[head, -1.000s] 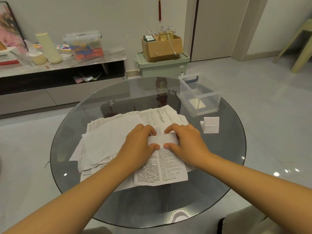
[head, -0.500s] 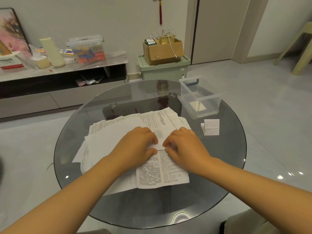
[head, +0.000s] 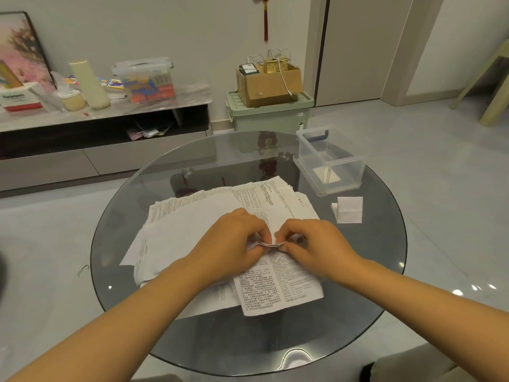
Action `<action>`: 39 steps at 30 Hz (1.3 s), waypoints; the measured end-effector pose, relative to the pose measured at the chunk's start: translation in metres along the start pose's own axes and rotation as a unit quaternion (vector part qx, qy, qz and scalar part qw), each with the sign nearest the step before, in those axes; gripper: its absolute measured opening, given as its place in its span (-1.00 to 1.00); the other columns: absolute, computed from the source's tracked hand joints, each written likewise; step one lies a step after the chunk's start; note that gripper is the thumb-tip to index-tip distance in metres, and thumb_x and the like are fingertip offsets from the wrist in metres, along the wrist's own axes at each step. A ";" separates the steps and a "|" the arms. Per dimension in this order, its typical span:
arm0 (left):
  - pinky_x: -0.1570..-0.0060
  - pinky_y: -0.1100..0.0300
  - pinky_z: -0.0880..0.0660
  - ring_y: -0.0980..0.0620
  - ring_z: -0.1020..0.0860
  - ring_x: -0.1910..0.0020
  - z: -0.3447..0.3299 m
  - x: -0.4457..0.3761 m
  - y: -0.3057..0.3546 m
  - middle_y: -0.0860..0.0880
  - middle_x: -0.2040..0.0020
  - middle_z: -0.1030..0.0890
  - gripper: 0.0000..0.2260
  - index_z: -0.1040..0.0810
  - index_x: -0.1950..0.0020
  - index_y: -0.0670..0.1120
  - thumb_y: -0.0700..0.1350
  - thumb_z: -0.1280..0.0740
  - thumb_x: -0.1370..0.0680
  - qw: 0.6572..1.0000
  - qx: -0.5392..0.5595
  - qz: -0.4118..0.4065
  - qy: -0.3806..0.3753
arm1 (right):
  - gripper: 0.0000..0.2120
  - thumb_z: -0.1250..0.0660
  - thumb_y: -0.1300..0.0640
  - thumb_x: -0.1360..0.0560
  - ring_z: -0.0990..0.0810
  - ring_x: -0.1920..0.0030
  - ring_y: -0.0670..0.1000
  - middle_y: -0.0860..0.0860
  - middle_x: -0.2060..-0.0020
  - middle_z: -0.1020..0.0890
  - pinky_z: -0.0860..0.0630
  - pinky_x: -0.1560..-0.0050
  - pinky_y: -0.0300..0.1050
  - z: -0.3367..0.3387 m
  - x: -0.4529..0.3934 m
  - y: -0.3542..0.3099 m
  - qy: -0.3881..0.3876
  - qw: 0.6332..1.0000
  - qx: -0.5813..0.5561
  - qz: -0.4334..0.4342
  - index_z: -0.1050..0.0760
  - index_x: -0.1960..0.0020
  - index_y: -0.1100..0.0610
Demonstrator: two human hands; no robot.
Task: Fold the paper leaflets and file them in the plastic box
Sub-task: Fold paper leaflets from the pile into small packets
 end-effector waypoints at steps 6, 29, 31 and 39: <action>0.10 0.26 -0.43 0.13 -0.47 0.14 -0.010 -0.006 -0.002 0.16 0.18 -0.51 -0.89 -0.48 0.00 0.09 0.00 -0.36 -0.51 0.997 0.063 0.049 0.017 | -0.82 -0.43 -0.07 -0.40 -0.39 -0.05 -0.14 -0.12 0.00 -0.54 -0.25 0.00 -0.39 0.000 0.001 0.016 0.019 0.999 -0.006 -0.043 -0.59 0.20 0.04; -0.03 0.25 -0.39 0.11 -0.42 0.04 -0.014 -0.022 0.006 0.12 0.03 -0.45 -0.67 -0.48 -0.14 0.08 -0.06 -0.47 -0.43 0.991 0.065 0.119 -0.006 | -0.63 -0.45 -0.02 -0.39 -0.22 -0.25 -0.07 -0.15 -0.12 -0.37 -0.06 -0.14 -0.19 0.002 -0.001 0.018 0.027 0.992 0.005 -0.124 -0.41 -0.14 -0.12; 0.09 0.32 -0.38 0.12 -0.45 0.11 -0.011 -0.023 0.008 0.13 0.09 -0.48 -0.73 -0.47 -0.01 0.08 -0.10 -0.48 -0.42 0.988 0.101 0.118 0.010 | -0.68 -0.45 0.01 -0.39 -0.24 -0.21 -0.08 -0.19 -0.03 -0.39 -0.07 -0.09 -0.20 0.006 0.001 0.016 0.048 0.993 -0.011 -0.110 -0.40 -0.06 -0.13; 0.27 0.36 -0.42 0.19 -0.53 0.24 -0.003 -0.030 0.016 0.13 0.21 -0.58 -0.88 -0.54 0.15 0.03 -0.13 -0.45 -0.45 0.962 0.215 0.155 0.064 | -0.85 -0.44 0.06 -0.42 -0.46 -0.05 -0.10 -0.24 0.22 -0.55 -0.36 -0.14 -0.14 0.025 0.002 0.026 0.086 0.977 -0.146 -0.129 -0.50 0.07 -0.06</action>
Point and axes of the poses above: each hand's wrist, its own x-axis away from the middle knuckle, its own z-axis out of the back of the hand, y = z × x, the point moved 5 cm from there along -x, towards the middle knuckle
